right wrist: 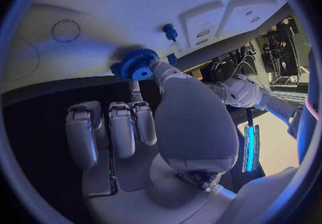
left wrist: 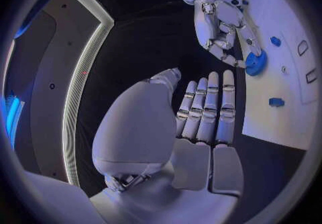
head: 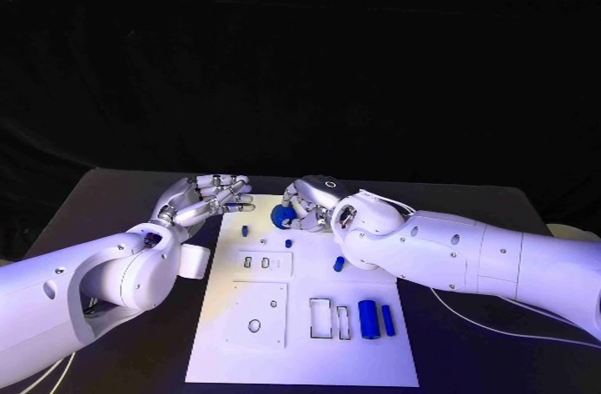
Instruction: Assemble the parts on the task board
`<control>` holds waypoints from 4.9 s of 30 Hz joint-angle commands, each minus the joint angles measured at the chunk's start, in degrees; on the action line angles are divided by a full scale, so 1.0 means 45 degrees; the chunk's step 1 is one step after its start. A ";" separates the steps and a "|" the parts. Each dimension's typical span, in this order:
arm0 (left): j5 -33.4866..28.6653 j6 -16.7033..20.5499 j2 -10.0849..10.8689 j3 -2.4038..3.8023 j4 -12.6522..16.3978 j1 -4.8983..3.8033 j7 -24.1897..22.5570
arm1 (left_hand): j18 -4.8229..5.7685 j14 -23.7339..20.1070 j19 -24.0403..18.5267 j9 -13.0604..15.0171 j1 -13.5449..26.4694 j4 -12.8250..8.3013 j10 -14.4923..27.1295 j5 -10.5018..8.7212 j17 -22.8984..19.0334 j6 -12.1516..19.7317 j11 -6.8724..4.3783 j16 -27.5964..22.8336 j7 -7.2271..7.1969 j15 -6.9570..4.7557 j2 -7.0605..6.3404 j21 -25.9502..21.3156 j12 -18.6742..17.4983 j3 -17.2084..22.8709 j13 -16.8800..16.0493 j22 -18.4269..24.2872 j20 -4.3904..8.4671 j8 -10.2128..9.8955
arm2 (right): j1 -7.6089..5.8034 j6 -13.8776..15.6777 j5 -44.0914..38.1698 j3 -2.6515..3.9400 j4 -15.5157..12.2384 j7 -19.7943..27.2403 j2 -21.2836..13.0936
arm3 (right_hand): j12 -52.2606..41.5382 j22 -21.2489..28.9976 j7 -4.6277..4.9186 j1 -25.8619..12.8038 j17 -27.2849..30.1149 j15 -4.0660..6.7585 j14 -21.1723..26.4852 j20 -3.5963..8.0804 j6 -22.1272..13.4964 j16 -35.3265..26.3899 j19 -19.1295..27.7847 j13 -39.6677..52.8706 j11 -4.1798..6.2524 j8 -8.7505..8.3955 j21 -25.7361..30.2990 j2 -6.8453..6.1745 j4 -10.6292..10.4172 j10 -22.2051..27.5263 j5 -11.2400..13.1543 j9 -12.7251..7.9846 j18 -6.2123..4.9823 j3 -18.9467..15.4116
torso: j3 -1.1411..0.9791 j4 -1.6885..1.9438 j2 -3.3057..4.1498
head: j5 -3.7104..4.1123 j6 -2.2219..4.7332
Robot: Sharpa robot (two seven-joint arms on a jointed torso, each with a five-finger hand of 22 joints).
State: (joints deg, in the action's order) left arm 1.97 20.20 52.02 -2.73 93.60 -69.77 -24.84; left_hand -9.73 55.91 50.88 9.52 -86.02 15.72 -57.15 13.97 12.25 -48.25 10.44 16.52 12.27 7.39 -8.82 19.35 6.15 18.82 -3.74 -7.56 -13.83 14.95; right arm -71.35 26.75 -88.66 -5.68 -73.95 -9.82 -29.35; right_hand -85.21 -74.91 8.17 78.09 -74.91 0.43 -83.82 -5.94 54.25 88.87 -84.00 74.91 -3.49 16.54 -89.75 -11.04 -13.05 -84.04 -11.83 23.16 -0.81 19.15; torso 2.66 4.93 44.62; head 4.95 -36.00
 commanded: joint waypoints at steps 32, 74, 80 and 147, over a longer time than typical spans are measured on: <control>0.0002 -0.0197 0.0024 0.0012 0.0032 -0.0028 -0.0036 | -0.0169 -0.0009 0.0059 -0.0021 0.0065 0.0032 -0.0041 -0.0079 0.0012 -0.0050 0.0003 -0.0045 0.0262 0.0101 -0.0066 0.0008 -0.0036 0.0073 0.0010 0.0012 0.0004 -0.0079 | 0.0111 -0.0131 0.0511 -0.0076 0.0054 0.0293 -0.0141 | 0.0413 -0.3354 0.0446 -0.1315 -0.2364 -0.0387 -0.1166 -0.0330 -0.1411 0.0013 -0.1333 0.1230 -0.0441 -0.0970 -0.0056 -0.0142 -0.0776 0.0484 -0.0012 -0.0196 0.0181 -0.1204 | -0.0015 -0.0048 0.0002 | -0.0055 0.0035; 0.0003 -0.0161 0.0069 0.0012 0.0042 -0.0039 -0.0029 | -0.0168 -0.0004 0.0064 -0.0031 0.0086 0.0014 -0.0047 -0.0088 0.0034 -0.0040 0.0014 -0.0089 0.0279 0.0106 -0.0096 -0.0006 -0.0101 0.0121 0.0011 0.0037 0.0002 -0.0108 | 0.0109 -0.1016 0.0923 -0.0080 -0.0065 0.0020 -0.0300 | 0.0267 -0.3354 0.0328 -0.1781 -0.2454 -0.0309 -0.1186 -0.0275 -0.1030 0.0039 -0.1333 0.1440 -0.0339 -0.0894 -0.0056 0.0383 -0.0795 0.0288 -0.0389 -0.0102 0.0181 -0.1429 | -0.0008 -0.0005 0.0001 | -0.0014 -0.0030; 0.0003 -0.0160 0.0081 0.0012 0.0040 -0.0039 -0.0023 | -0.0168 -0.0004 0.0064 -0.0031 0.0086 0.0014 -0.0047 -0.0088 0.0034 -0.0040 0.0014 -0.0089 0.0279 0.0106 -0.0096 -0.0006 -0.0101 0.0121 0.0011 0.0037 0.0002 -0.0108 | 0.0109 -0.0970 0.0895 -0.0080 -0.0217 -0.0001 -0.0429 | 0.0246 -0.3354 0.0327 -0.1783 -0.2468 -0.0308 -0.1189 -0.0274 -0.1028 0.0043 -0.1333 0.1469 -0.0338 -0.0894 -0.0056 0.0384 -0.0793 0.0263 -0.0386 -0.0101 0.0181 -0.1430 | -0.0007 -0.0009 0.0007 | -0.0028 -0.0044; 0.0004 -0.0223 0.0068 0.0007 -0.0133 -0.0037 -0.0065 | -0.0167 0.0005 0.0070 -0.0036 0.0103 0.0004 -0.0051 -0.0090 0.0052 -0.0041 0.0018 -0.0118 0.0277 0.0110 -0.0105 -0.0014 -0.0147 0.0159 0.0010 0.0054 0.0000 -0.0124 | -0.0507 -0.1622 0.7011 -0.0017 -0.2015 0.4832 -0.6006 | 0.0465 -0.3354 0.0355 0.0059 -0.2558 -0.0306 -0.1200 -0.0263 -0.1137 0.0058 -0.1333 0.1246 -0.0344 -0.1432 -0.0056 0.0017 0.0491 0.0503 0.0404 -0.0186 0.0181 -0.0364 | -0.0178 -0.0350 -0.0175 | 0.0299 0.0055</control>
State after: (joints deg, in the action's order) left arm 1.99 20.18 52.44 -2.74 92.99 -69.87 -24.61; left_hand -9.73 55.91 50.88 9.44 -85.79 15.64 -57.14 13.76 12.42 -48.25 10.44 16.30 12.27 7.39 -9.04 19.35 5.69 19.22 -3.74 -7.38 -13.83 14.73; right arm -73.80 22.69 -59.40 -5.73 -83.37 8.97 -56.23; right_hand -83.07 -74.91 9.84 78.01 -74.91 -0.82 -84.03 -7.09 49.54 88.87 -83.89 74.91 -5.34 10.27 -89.74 -10.90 -11.05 -81.57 -10.10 22.37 -0.82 17.49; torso 2.00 3.52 43.91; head 6.25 -35.67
